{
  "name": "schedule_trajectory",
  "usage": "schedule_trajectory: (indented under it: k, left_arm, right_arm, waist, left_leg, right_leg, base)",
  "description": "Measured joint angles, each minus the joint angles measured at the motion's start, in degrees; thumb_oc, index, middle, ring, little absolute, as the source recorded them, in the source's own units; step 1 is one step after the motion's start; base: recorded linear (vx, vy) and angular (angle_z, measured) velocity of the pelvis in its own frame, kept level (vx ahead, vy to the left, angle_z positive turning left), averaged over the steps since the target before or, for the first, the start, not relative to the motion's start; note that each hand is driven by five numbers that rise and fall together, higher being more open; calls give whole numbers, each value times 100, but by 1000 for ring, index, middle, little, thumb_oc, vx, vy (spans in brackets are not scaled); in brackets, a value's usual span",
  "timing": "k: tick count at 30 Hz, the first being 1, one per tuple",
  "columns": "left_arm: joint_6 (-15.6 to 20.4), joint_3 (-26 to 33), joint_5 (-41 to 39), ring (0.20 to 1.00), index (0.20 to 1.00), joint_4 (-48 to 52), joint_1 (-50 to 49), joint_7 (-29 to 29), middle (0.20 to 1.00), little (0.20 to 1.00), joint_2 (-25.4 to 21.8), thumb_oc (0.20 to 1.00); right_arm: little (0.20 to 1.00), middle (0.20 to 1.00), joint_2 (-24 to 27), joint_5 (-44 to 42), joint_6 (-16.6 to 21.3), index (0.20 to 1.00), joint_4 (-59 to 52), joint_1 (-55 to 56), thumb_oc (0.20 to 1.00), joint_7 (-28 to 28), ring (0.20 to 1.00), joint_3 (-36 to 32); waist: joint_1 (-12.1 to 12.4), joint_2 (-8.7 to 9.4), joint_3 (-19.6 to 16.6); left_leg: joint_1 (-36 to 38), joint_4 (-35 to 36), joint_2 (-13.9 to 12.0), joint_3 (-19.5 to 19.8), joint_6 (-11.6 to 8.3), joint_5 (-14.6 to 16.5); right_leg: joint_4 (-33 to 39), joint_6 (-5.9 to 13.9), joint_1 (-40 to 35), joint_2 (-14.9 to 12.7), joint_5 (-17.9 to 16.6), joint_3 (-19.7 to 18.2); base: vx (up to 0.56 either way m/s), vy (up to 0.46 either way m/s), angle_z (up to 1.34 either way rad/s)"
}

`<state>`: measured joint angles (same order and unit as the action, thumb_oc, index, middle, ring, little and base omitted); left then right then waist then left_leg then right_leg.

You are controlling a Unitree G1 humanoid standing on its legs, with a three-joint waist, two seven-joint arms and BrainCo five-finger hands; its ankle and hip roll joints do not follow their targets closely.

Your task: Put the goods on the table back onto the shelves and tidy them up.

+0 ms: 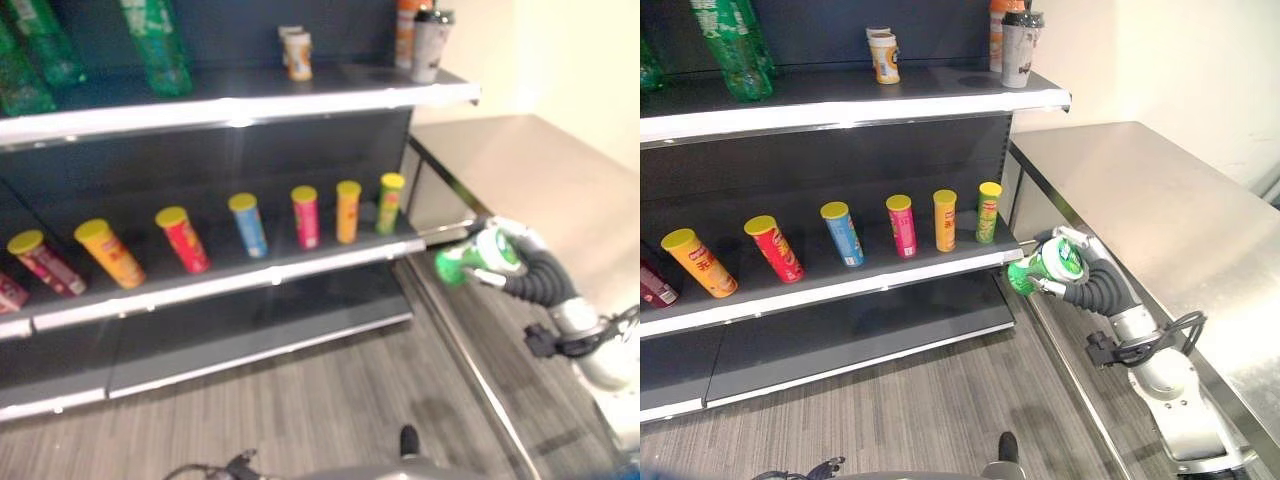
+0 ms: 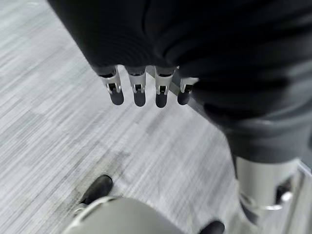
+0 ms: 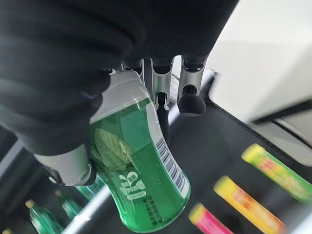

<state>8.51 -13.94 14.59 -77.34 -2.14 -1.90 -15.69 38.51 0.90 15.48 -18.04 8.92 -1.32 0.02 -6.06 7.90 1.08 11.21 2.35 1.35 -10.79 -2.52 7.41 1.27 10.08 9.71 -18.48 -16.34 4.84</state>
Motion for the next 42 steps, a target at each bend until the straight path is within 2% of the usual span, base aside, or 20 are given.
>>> schedule_trajectory:
  k: [3, 5, 6, 9, 16, 18, 19, 20, 21, 23, 24, 25, 27, 28, 30, 31, 33, 34, 35, 42]
  left_arm:
    - [-57, 259, -56, 1000, 1000, -169, -111, -15, 1000, 1000, 28, 1000]
    - [-93, 281, -55, 1000, 1000, -224, -227, 15, 1000, 1000, 12, 1000]
    - [-121, 290, -54, 1000, 1000, -273, -261, 26, 1000, 1000, 20, 1000]
    - [-157, 258, -41, 1000, 1000, -316, -237, 109, 1000, 1000, 100, 1000]
    - [-163, -189, 239, 1000, 1000, -184, -46, 147, 1000, 1000, 318, 1000]
    - [-156, -189, 233, 1000, 1000, -120, 196, 110, 1000, 1000, 142, 1000]
    - [-105, -82, 203, 1000, 1000, -107, 358, 32, 1000, 1000, 39, 1000]
    - [-78, 10, 180, 1000, 1000, 98, 518, -76, 1000, 1000, 27, 1000]
    - [-80, 11, 178, 1000, 1000, 171, 498, -116, 1000, 1000, -18, 1000]
    - [-83, 57, 174, 1000, 1000, 174, 509, -128, 1000, 1000, -85, 1000]
    - [-78, 117, 118, 1000, 1000, -3, 490, -147, 1000, 1000, -97, 1000]
    - [-109, 164, -1, 1000, 1000, -219, 513, -155, 1000, 1000, -12, 1000]
    - [-103, 31, 1, 1000, 1000, -354, 624, -190, 1000, 1000, 67, 1000]
    - [-100, 24, 2, 1000, 1000, -376, 711, -236, 1000, 1000, 81, 1000]
    - [-99, -57, 13, 1000, 1000, -305, 635, -264, 1000, 1000, 273, 1000]
    - [-137, -154, 5, 1000, 1000, -317, 612, -280, 1000, 1000, 221, 1000]
    - [-76, 128, 1, 1000, 1000, -237, 275, -245, 1000, 1000, 127, 1000]
    - [-88, 117, 9, 1000, 1000, -379, 292, -232, 1000, 1000, 0, 1000]
    - [-118, 100, 9, 1000, 1000, -389, 390, -231, 1000, 1000, -3, 1000]
    - [-114, -187, 69, 1000, 1000, -342, 294, -209, 1000, 1000, -45, 1000]
  right_arm:
    - [200, 200, -6, 36, -7, 200, 29, 169, 200, -34, 200, 58]
    - [200, 200, 8, 36, 17, 200, -17, 264, 200, -83, 200, 48]
    - [200, 200, 6, 32, 19, 200, -23, 281, 200, -101, 200, 44]
    - [200, 200, 21, 25, 32, 200, -71, 309, 200, -135, 200, -96]
    - [200, 200, 149, 23, 30, 200, -49, 289, 200, -153, 200, -286]
    - [200, 200, 292, 22, 20, 200, -1, -39, 200, -166, 200, -105]
    - [200, 200, 522, 18, 26, 200, 1, -243, 200, -160, 200, -23]
    - [200, 200, 765, 19, 39, 200, 64, -409, 200, -160, 200, 12]
    - [200, 200, 738, 18, 44, 200, 134, -440, 200, -132, 200, 137]
    - [200, 200, 749, 18, 68, 200, 76, -422, 200, -131, 200, 183]
    - [200, 200, 684, 21, 50, 200, 41, -425, 200, -122, 200, 185]
    - [200, 200, 738, 20, 48, 200, -16, -484, 200, -65, 200, 158]
    - [200, 200, 636, 22, 32, 200, 226, -477, 200, 54, 200, 221]
    - [200, 200, 635, 29, 31, 200, 257, -599, 200, 71, 200, 433]
    - [200, 200, 877, 53, 37, 200, 34, -576, 200, 50, 200, 362]
    - [200, 200, 667, 73, 45, 200, -103, -298, 200, 70, 200, 104]
    - [200, 200, 357, 84, 10, 200, -50, -46, 200, 72, 200, 8]
    - [200, 200, 177, 110, -13, 200, -138, -52, 200, 68, 200, 224]
    - [200, 200, 166, 255, -12, 200, -364, 34, 200, -32, 200, 484]
    - [200, 200, 85, 381, -17, 200, -229, 249, 200, -55, 200, 323]
  waist:
    - [-5, -23, 164]
    - [21, -12, 155]
    - [30, -92, 146]
    - [-67, -129, 130]
    - [-226, -638, 180]
    - [-206, -404, 308]
    - [-44, -372, 445]
    - [145, -300, 644]
    - [236, -196, 596]
    - [173, -61, 615]
    - [187, 9, 613]
    - [140, -163, 689]
    - [23, -294, 689]
    - [214, -265, 705]
    - [285, -810, 688]
    - [159, -627, 693]
    - [136, -394, 423]
    - [-26, -126, 320]
    - [-67, -103, 287]
    - [-126, -22, -65]
  left_leg:
    - [4, -41, -117, 30, 103, 44]
    - [51, -8, -365, 7, 79, 39]
    - [97, 95, -600, -18, -22, -16]
    - [79, 226, -822, 125, -211, -195]
    - [-159, -3, -983, 876, -210, -192]
    - [-1207, -1958, -820, 1188, -458, -54]
    - [-1993, -3469, -793, 1473, -867, -349]
    - [-2731, -4859, -736, 1826, -1004, -1033]
    - [-2968, -5080, -751, 1775, -887, -1125]
    - [-2994, -4305, -795, 1411, -521, -767]
    - [-2745, -2991, -833, 1186, -287, -612]
    - [-2287, -1097, -1066, 1251, -347, -606]
    - [-2190, 255, -1290, 1486, -519, -709]
    - [-2222, 270, -1146, 1406, -563, -695]
    - [-1917, 37, -1379, 1337, -447, -195]
    - [-1791, -37, -1142, 1308, -361, -693]
    - [-1824, -410, -790, 878, -172, -752]
    - [-1823, -579, -406, 675, 8, -662]
    - [-1676, -475, -253, 610, 180, -704]
    - [-964, 198, 135, 703, 628, -931]
  right_leg:
    - [-125, 86, 33, 138, -257, -296]
    - [-572, 145, 25, 650, 552, -407]
    - [-1026, -138, 83, 1178, 1188, -473]
    - [-865, -428, 4, 1722, 1388, -943]
    - [-632, -524, -103, 1894, 1409, -1028]
    - [-662, -756, -172, 1887, 1573, -1382]
    - [-681, -921, -295, 1956, 1631, -1421]
    - [-822, -1063, -358, 2000, 1654, -1412]
    - [-689, -1137, -435, 1922, 1693, -1365]
    - [-241, -1140, -510, 1747, 1697, -1347]
    - [184, -1078, -655, 1575, 1763, -1333]
    - [81, -1117, -564, 1695, 1816, -1332]
    - [190, -1002, -663, 1779, 1462, -1266]
    - [429, -865, -742, 1655, 1609, -1484]
    - [-699, -652, -555, 2024, 2024, -1429]
    - [-502, -523, -908, 1739, 2170, -1470]
    - [-214, -593, -1076, 1185, 2362, -1576]
    - [-181, -837, -1075, 787, 2153, -1753]
    - [-401, -589, -1007, 698, 1761, -1886]
    - [-1386, 44, -843, 543, 1412, -2174]
  base:
    - [-14, 147, 4]
    - [48, 100, -6]
    - [92, 19, 1]
    - [106, 2, 7]
    - [165, -33, 9]
    - [106, -66, 69]
    - [142, -23, 64]
    - [163, 50, 42]
    - [261, 156, 20]
    - [271, 233, -1]
    - [194, 229, -26]
    - [193, 224, 1]
    - [211, 228, 25]
    - [306, 428, -44]
    - [359, 529, -71]
    - [257, 415, -59]
    - [192, 379, -81]
    - [203, 421, -76]
    - [186, 386, -42]
    - [70, 233, 14]
